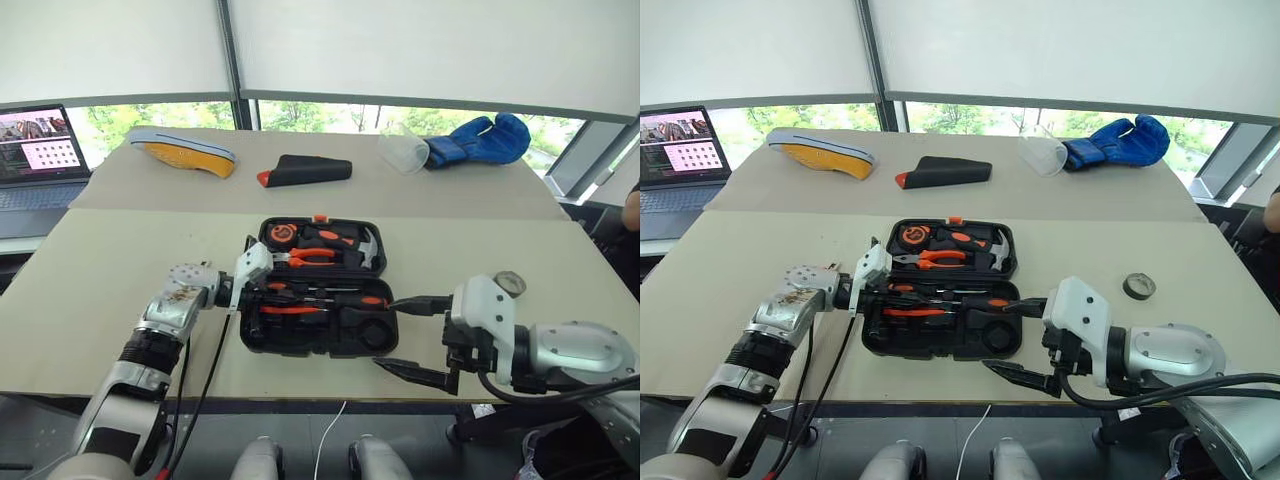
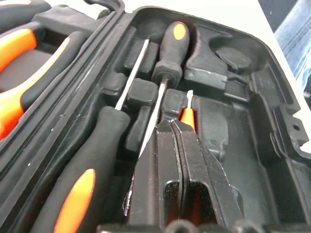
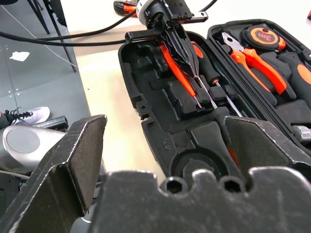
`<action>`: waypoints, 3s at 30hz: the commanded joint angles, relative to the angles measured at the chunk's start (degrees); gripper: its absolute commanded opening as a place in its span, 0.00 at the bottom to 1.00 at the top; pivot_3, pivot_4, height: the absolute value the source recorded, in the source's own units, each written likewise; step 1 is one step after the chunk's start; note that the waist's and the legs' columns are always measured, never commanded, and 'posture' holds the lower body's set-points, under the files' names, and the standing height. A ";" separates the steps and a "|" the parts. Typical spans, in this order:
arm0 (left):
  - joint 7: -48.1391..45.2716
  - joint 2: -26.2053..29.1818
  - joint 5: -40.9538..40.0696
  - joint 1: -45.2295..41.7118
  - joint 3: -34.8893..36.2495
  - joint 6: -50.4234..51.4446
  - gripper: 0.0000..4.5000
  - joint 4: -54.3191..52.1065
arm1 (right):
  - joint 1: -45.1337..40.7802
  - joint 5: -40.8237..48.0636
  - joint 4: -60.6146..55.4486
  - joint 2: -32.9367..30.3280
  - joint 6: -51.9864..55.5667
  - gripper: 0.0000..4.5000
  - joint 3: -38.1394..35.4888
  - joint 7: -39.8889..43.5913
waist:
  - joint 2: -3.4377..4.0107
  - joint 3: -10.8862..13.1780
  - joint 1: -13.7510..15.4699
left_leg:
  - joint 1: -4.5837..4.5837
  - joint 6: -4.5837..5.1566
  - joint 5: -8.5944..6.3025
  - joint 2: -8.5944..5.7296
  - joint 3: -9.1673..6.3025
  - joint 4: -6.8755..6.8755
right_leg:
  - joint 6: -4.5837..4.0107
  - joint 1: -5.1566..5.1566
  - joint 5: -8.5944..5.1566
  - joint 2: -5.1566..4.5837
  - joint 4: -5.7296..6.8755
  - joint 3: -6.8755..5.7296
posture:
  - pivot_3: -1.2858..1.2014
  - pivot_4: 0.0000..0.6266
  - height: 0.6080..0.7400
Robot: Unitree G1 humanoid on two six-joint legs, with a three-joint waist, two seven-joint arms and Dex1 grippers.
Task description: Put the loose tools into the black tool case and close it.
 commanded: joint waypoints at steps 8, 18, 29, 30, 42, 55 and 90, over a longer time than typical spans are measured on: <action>1.00 3.01 2.33 7.04 -0.18 -6.39 0.02 0.43 | 0.83 1.14 -2.61 -0.73 -0.53 1.00 -3.12 -0.63 | 0.32 -0.27 -0.46 | 0.42 0.00 0.00 0.09 0.07 -0.10 | -0.06 0.19 -0.03 0.05 0.09 0.08 | 0.52 0.24 0.95; 3.39 5.11 -5.26 7.02 5.75 5.30 0.02 -12.74 | -2.83 0.76 -0.54 -0.72 -1.41 1.00 -0.83 1.37 | 0.27 -0.24 -0.76 | 0.31 0.00 0.00 0.12 0.07 -0.10 | -0.10 0.01 0.03 0.13 0.12 0.12 | 0.52 0.24 0.95; 16.13 18.63 -12.19 33.09 36.26 19.14 0.52 -28.21 | -17.89 0.21 10.39 3.82 -4.30 1.00 7.20 8.64 | -0.03 -0.05 -1.95 | 0.20 -0.01 0.00 0.47 0.09 -0.32 | -0.20 -0.17 -0.05 0.19 -0.01 0.07 | 0.52 0.24 0.95; 16.63 19.30 -12.29 35.97 39.13 19.45 0.59 -28.21 | -18.63 -0.25 11.13 4.22 -4.79 1.00 7.98 9.38 | -0.06 -0.03 -1.77 | 0.20 -0.01 -0.01 0.51 0.09 -0.36 | -0.26 -0.19 -0.08 0.19 0.01 0.03 | 0.52 0.24 0.95; 19.35 23.40 -11.02 38.61 38.80 20.65 0.99 -28.20 | -21.71 -3.70 14.83 6.95 -7.02 1.00 12.31 13.14 | -0.17 0.04 1.08 | 0.08 -0.06 -0.02 0.56 0.32 -0.36 | -0.97 -0.27 -0.18 -0.22 -0.11 -0.23 | 0.52 0.24 0.95; 23.87 22.46 2.07 14.44 13.97 22.84 0.93 -8.28 | -19.46 -4.88 10.36 6.34 -5.77 1.00 11.50 9.88 | -0.20 0.07 0.04 | -0.01 -0.06 -0.03 0.56 0.47 -0.39 | -0.72 -0.36 0.07 0.15 -0.01 -0.21 | 0.52 0.24 0.95; -8.20 10.41 4.97 -3.62 -15.09 10.18 0.38 -22.52 | 2.48 -9.95 0.17 0.21 -8.68 1.00 2.70 4.85 | -0.34 0.12 0.19 | -0.29 -0.04 0.01 0.41 0.40 -0.14 | -0.17 -0.41 -0.03 0.22 0.01 -0.02 | 0.52 0.24 0.95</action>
